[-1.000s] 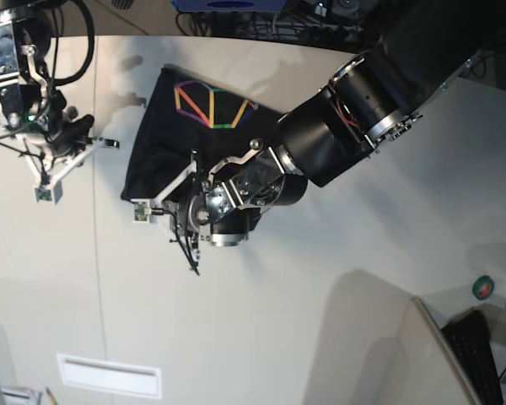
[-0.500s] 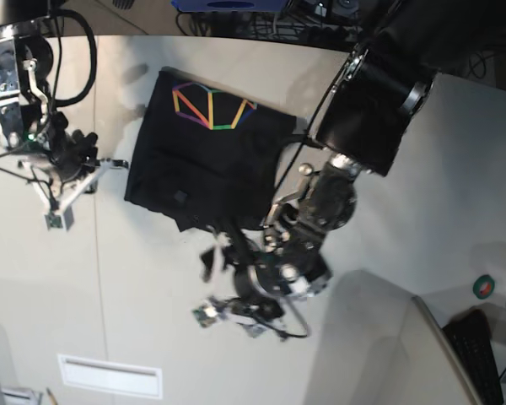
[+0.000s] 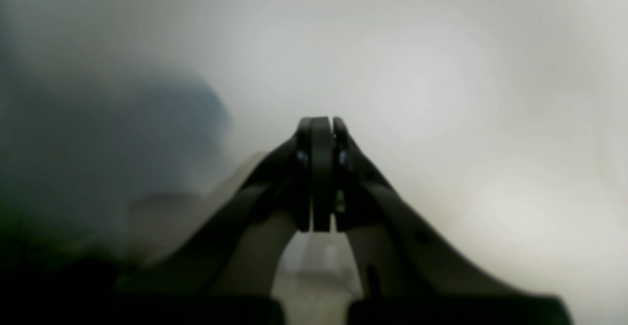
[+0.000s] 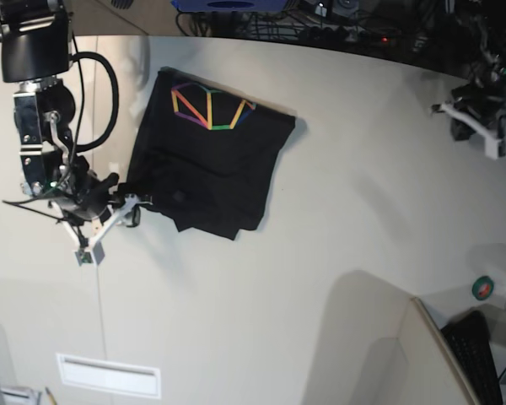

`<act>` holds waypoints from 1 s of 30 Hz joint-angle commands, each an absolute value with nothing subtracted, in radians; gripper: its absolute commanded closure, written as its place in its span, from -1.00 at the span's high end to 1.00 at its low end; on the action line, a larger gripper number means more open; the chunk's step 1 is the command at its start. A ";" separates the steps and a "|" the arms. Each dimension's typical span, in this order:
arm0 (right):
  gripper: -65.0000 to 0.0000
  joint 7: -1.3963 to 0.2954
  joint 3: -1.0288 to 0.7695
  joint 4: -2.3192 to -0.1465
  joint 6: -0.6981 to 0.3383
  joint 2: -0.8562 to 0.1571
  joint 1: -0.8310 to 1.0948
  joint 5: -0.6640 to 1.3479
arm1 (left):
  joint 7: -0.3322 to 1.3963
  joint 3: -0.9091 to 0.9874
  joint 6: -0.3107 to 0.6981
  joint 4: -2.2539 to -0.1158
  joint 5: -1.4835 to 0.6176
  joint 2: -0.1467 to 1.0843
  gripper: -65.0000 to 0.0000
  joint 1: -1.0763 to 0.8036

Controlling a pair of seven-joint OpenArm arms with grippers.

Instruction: Layout the t-shirt on the table in an organized manner, then fold the t-shirt properly

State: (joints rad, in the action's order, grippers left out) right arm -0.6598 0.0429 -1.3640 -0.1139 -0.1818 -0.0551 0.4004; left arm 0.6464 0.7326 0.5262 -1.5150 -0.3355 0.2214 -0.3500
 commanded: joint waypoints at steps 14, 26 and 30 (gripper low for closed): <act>-0.10 -0.636 0.134 -1.326 -0.119 -0.191 -0.036 0.407 | 0.622 0.808 0.545 -1.532 -0.458 0.257 -1.00 -0.421; -1.00 -0.634 0.084 -1.343 -0.117 -0.188 -0.054 0.407 | 0.622 0.808 0.545 -1.531 -0.458 0.257 -1.00 -0.421; -1.00 -0.638 0.094 -1.294 -0.116 -0.188 -0.081 0.407 | 0.622 0.808 0.545 -1.495 -0.458 0.259 -1.00 -0.420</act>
State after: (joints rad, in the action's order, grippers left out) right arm -0.6540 0.0967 -1.2819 -0.1143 -0.1814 -0.0589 0.4042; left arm 0.6392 0.8013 0.5465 -1.4841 -0.4500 0.2401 -0.4145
